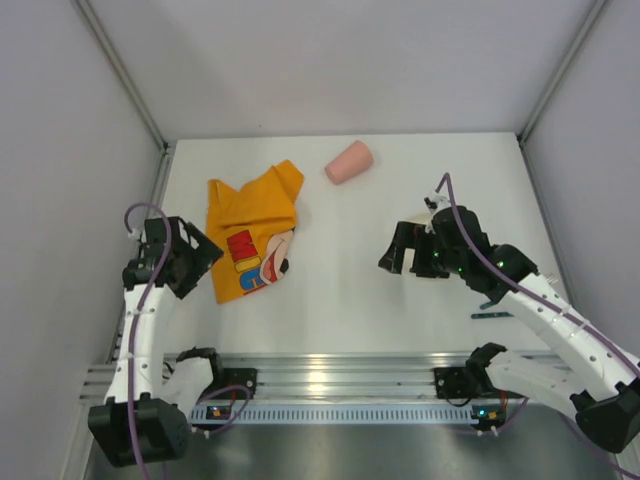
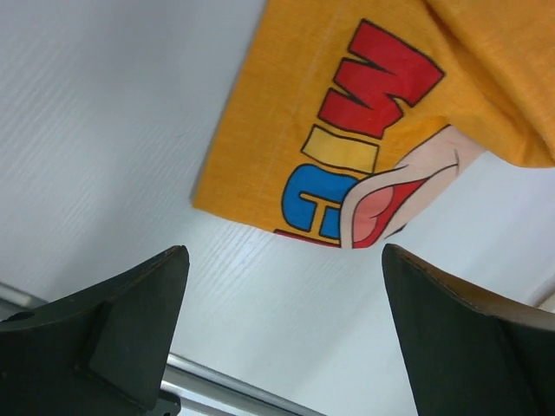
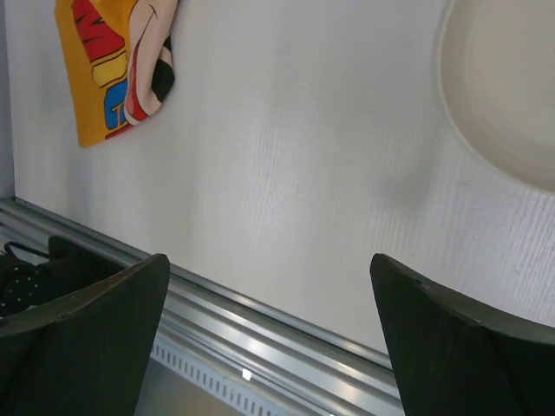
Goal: Set the dinner table for one person
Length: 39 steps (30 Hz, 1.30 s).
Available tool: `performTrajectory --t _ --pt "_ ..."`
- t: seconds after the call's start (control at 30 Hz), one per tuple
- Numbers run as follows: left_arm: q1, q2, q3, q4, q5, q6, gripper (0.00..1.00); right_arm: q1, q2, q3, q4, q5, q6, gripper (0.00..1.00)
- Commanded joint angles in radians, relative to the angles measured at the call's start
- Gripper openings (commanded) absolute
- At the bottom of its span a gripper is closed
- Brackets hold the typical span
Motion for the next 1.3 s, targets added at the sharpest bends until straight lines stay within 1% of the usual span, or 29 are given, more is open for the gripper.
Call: performTrajectory --t 0.0,0.07,0.13,0.17,0.2,0.33,0.43,0.67,0.77,0.83,1.0,1.1,1.17,1.23,1.27 --pt "0.001 0.034 -0.037 -0.128 -0.123 -0.075 0.98 0.017 -0.025 -0.01 -0.076 0.006 -0.028 1.0" --pt "0.001 0.08 -0.074 -0.145 -0.106 -0.126 0.98 0.017 -0.042 -0.01 -0.092 0.007 -0.031 1.0" --pt "0.0 0.1 -0.107 -0.125 -0.042 -0.167 0.98 0.017 -0.048 -0.006 -0.098 0.009 -0.036 1.0" --pt "0.0 0.107 -0.153 -0.107 0.024 -0.186 0.98 0.017 -0.048 -0.004 -0.102 0.009 -0.036 1.0" --pt "0.001 0.103 -0.178 -0.069 0.043 -0.213 0.98 0.017 -0.047 -0.001 -0.104 0.01 -0.037 1.0" --pt "0.001 0.088 -0.264 -0.004 0.02 -0.227 0.98 0.017 -0.039 -0.012 -0.116 0.019 -0.036 1.0" --pt "-0.002 0.111 -0.284 0.036 0.029 -0.232 0.98 0.018 -0.043 -0.02 -0.116 0.021 -0.034 1.0" --pt "-0.006 0.241 -0.315 0.16 0.028 -0.229 0.98 0.018 -0.025 -0.024 -0.116 0.03 -0.042 1.0" --pt "-0.005 0.291 -0.307 0.212 0.017 -0.216 0.94 0.017 -0.016 -0.021 -0.115 0.038 -0.042 1.0" --pt "-0.006 0.321 -0.281 0.223 -0.018 -0.206 0.92 0.017 -0.001 -0.02 -0.116 0.039 -0.042 1.0" --pt "-0.006 0.459 -0.195 0.257 -0.067 -0.16 0.8 0.017 0.015 -0.018 -0.116 0.041 -0.044 1.0" --pt "-0.006 0.538 -0.123 0.264 -0.09 -0.127 0.68 0.018 0.026 -0.018 -0.116 0.042 -0.045 1.0" --pt "-0.005 0.591 -0.074 0.274 -0.081 -0.103 0.49 0.017 0.033 -0.018 -0.115 0.044 -0.045 1.0" --pt "-0.005 0.629 -0.031 0.292 -0.061 -0.086 0.26 0.015 0.052 -0.018 -0.113 0.043 -0.047 1.0" --pt "-0.006 0.638 -0.017 0.3 -0.046 -0.077 0.0 0.017 0.059 -0.015 -0.109 0.041 -0.048 1.0"
